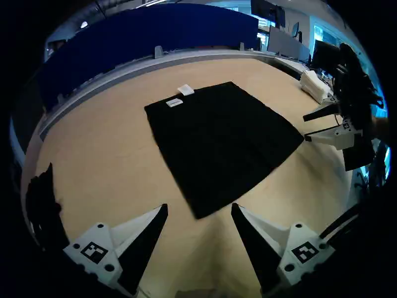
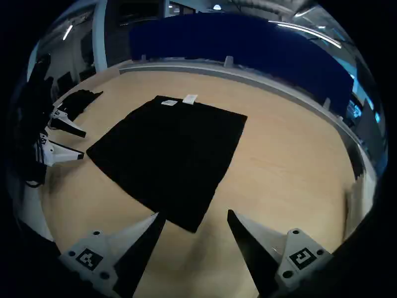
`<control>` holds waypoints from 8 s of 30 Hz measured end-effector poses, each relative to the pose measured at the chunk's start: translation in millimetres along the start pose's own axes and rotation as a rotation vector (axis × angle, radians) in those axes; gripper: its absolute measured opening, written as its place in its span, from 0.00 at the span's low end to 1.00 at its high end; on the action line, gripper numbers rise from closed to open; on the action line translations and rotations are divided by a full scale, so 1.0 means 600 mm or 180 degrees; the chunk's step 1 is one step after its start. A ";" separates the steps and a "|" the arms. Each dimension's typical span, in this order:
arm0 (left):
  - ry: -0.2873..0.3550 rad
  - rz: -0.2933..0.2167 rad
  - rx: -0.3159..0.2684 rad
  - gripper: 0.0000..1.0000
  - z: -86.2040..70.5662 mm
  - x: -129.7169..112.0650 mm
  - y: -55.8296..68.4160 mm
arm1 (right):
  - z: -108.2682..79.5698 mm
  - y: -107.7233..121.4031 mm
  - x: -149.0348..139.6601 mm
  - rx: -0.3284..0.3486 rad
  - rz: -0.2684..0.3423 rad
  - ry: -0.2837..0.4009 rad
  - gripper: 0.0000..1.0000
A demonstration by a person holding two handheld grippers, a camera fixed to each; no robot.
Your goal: Fold towel
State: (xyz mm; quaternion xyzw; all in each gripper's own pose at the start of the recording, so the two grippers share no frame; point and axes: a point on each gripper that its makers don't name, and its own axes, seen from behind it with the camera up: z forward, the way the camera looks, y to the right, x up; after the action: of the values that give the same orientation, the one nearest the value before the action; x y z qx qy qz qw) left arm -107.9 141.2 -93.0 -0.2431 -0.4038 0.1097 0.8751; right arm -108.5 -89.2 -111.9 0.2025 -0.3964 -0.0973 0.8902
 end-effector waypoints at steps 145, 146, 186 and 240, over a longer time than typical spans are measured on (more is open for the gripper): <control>0.0061 -0.0806 -0.0202 0.06 -0.189 0.061 0.067 | -0.186 -0.037 0.048 0.0341 -0.0143 -0.0218 0.13; 0.0065 -0.0813 -0.0201 0.06 -0.187 0.062 0.066 | -0.185 -0.037 0.046 0.0346 -0.0142 -0.0231 0.13; 0.0231 -0.0701 -0.0058 0.06 0.015 0.172 -0.044 | 0.009 0.052 0.103 0.0295 0.0107 -0.0448 0.14; 0.0254 -0.0609 0.0371 0.90 0.097 0.198 -0.121 | 0.105 0.135 0.172 -0.0289 0.0384 0.0047 0.81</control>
State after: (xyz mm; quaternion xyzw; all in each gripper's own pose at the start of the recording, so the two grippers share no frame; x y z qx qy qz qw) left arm -75.4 144.6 54.1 -0.1564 -0.3829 0.0392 0.9096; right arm -85.5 -68.6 30.3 0.1384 -0.3965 -0.0598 0.9056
